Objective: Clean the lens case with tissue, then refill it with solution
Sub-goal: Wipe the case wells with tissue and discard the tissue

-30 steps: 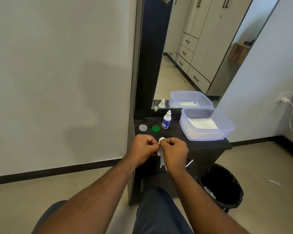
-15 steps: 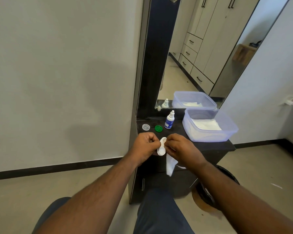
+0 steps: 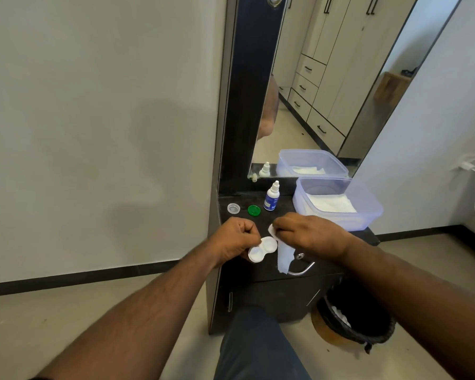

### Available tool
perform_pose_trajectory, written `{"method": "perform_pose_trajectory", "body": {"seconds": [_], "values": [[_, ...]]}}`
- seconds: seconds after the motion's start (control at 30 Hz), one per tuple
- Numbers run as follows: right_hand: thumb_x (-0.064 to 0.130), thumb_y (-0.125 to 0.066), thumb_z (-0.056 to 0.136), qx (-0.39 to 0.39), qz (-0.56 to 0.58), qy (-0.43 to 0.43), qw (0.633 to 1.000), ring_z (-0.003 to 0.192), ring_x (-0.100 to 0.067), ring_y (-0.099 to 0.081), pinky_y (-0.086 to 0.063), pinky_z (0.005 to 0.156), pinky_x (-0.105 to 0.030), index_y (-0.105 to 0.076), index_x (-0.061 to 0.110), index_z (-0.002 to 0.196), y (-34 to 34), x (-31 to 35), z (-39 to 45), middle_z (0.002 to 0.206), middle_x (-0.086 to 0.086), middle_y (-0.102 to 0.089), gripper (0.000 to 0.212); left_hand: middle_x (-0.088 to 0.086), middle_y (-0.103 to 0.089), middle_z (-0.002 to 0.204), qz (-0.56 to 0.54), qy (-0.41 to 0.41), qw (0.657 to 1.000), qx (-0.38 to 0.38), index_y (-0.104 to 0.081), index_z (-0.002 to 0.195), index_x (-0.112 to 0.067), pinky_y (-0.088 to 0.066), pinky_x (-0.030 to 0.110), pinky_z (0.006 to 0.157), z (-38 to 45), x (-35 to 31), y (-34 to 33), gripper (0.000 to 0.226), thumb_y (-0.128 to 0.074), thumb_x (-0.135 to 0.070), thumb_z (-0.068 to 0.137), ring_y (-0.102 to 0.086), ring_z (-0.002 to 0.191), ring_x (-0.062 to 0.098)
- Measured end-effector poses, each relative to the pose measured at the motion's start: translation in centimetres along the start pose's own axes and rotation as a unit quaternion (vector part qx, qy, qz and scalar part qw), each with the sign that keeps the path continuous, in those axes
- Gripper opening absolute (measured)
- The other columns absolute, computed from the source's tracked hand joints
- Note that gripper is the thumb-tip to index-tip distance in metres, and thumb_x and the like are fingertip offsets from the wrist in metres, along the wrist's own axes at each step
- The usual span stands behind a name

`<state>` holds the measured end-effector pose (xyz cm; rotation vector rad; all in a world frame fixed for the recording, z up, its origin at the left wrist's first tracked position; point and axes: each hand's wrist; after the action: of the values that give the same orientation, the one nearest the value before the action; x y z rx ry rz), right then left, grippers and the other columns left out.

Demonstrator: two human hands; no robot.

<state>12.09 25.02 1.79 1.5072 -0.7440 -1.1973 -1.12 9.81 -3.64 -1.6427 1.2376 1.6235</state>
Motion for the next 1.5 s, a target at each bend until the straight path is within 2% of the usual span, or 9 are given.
{"method": "perform_pose_trajectory", "body": {"seconds": [0.13, 0.23, 0.37, 0.57, 0.83, 1.03, 1.17, 1.3, 1.5], "values": [[0.007, -0.078, 0.075, -0.084, 0.169, -0.178, 0.966, 0.092, -0.019, -0.065, -0.047, 0.079, -0.015, -0.073, 0.007, 0.099, 0.5, -0.2, 0.2, 0.106, -0.009, -0.068, 0.024, 0.001, -0.065, 0.077, 0.019, -0.002, 1.0, -0.018, -0.064, 0.072, -0.012, -0.049, 0.019, 0.059, 0.1, 0.1, -0.1, 0.013, -0.063, -0.005, 0.083, -0.062, 0.072, 0.01], [0.013, -0.069, 0.085, -0.065, 0.26, -0.21, 0.94, 0.095, -0.008, -0.059, -0.043, 0.08, -0.008, -0.073, 0.012, 0.105, 0.9, 0.2, 0.8, 0.11, -0.002, -0.065, 0.021, 0.002, -0.065, 0.072, 0.006, -0.011, 1.0, -0.006, -0.065, 0.071, -0.01, -0.05, 0.022, 0.058, 0.1, 0.2, -0.1, 0.013, -0.063, -0.002, 0.081, -0.062, 0.067, 0.011], [0.017, -0.065, 0.088, 0.044, 0.23, -0.158, 0.959, 0.1, -0.011, -0.055, -0.039, 0.083, -0.013, -0.069, 0.014, 0.113, 0.9, 1.0, 2.0, 0.114, -0.002, -0.06, 0.025, 0.002, -0.064, 0.069, 0.013, -0.023, 1.0, -0.001, -0.066, 0.074, -0.003, -0.049, 0.017, 0.052, 0.0, 0.1, -0.3, 0.009, -0.063, 0.002, 0.08, -0.061, 0.057, 0.004], [0.021, -0.062, 0.09, 0.114, 0.201, -0.146, 0.962, 0.105, -0.015, -0.052, -0.032, 0.083, -0.015, -0.066, 0.015, 0.114, 0.3, 1.0, 3.5, 0.114, -0.003, -0.058, 0.025, -0.001, -0.061, 0.063, 0.03, -0.04, 0.999, -0.009, -0.063, 0.066, -0.009, -0.048, 0.015, 0.051, -0.2, 0.1, -0.5, 0.018, -0.063, 0.005, 0.079, -0.058, 0.055, 0.002], [0.021, -0.057, 0.092, 0.107, 0.167, -0.155, 0.968, 0.108, -0.016, -0.053, -0.043, 0.096, -0.026, -0.06, 0.016, 0.12, -0.2, 1.7, 3.6, 0.118, -0.003, -0.059, 0.028, 0.002, -0.06, 0.063, 0.025, -0.038, 0.998, -0.034, -0.062, 0.063, -0.01, -0.047, 0.017, 0.05, -0.2, 0.2, -0.6, 0.021, -0.063, 0.005, 0.077, -0.057, 0.056, 0.006], [0.02, -0.059, 0.09, 0.073, 0.196, -0.245, 0.947, 0.098, -0.015, -0.054, -0.044, 0.088, -0.024, -0.061, 0.014, 0.112, -0.9, 2.4, 3.4, 0.112, -0.004, -0.06, 0.023, 0.0, -0.061, 0.062, 0.026, -0.038, 0.997, -0.057, -0.064, 0.062, -0.012, -0.046, 0.02, 0.052, -0.1, 0.5, -0.9, 0.021, -0.064, 0.003, 0.077, -0.056, 0.056, 0.007], [0.019, -0.057, 0.09, 0.048, 0.228, -0.31, 0.922, 0.089, -0.012, -0.052, -0.042, 0.08, -0.02, -0.062, 0.014, 0.107, -1.6, 2.9, 3.3, 0.106, -0.004, -0.061, 0.019, 0.004, -0.061, 0.063, 0.021, -0.038, 0.996, -0.075, -0.068, 0.071, -0.002, -0.047, 0.019, 0.05, 0.0, 0.6, -1.0, 0.01, -0.063, 0.003, 0.078, -0.054, 0.054, 0.007], [0.013, -0.058, 0.088, -0.006, 0.307, -0.407, 0.86, 0.081, -0.013, -0.053, -0.041, 0.071, -0.018, -0.059, 0.016, 0.088, -2.3, 3.2, 3.6, 0.092, -0.002, -0.059, 0.004, 0.008, -0.062, 0.064, -0.011, -0.035, 0.995, -0.095, -0.067, 0.075, 0.006, -0.049, 0.019, 0.049, 0.0, 0.7, -1.0, 0.007, -0.06, 0.006, 0.078, -0.057, 0.054, 0.01], [0.007, -0.058, 0.081, -0.186, 0.437, -0.563, 0.676, 0.07, -0.013, -0.056, -0.043, 0.06, -0.021, -0.063, 0.009, 0.072, -3.8, 5.1, 4.1, 0.072, -0.003, -0.061, 0.01, 0.009, -0.061, 0.06, -0.077, -0.039, 0.987, -0.132, -0.064, 0.066, 0.0, -0.047, 0.019, 0.047, 0.0, 0.8, -1.1, 0.016, -0.058, 0.009, 0.077, -0.056, 0.05, 0.007]]}}
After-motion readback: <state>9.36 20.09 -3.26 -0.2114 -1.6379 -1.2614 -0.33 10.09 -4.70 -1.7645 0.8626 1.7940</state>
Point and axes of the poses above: each hand's wrist, its own z-axis towards the middle knuckle, its own y-axis out of the back of the hand, x = y × z
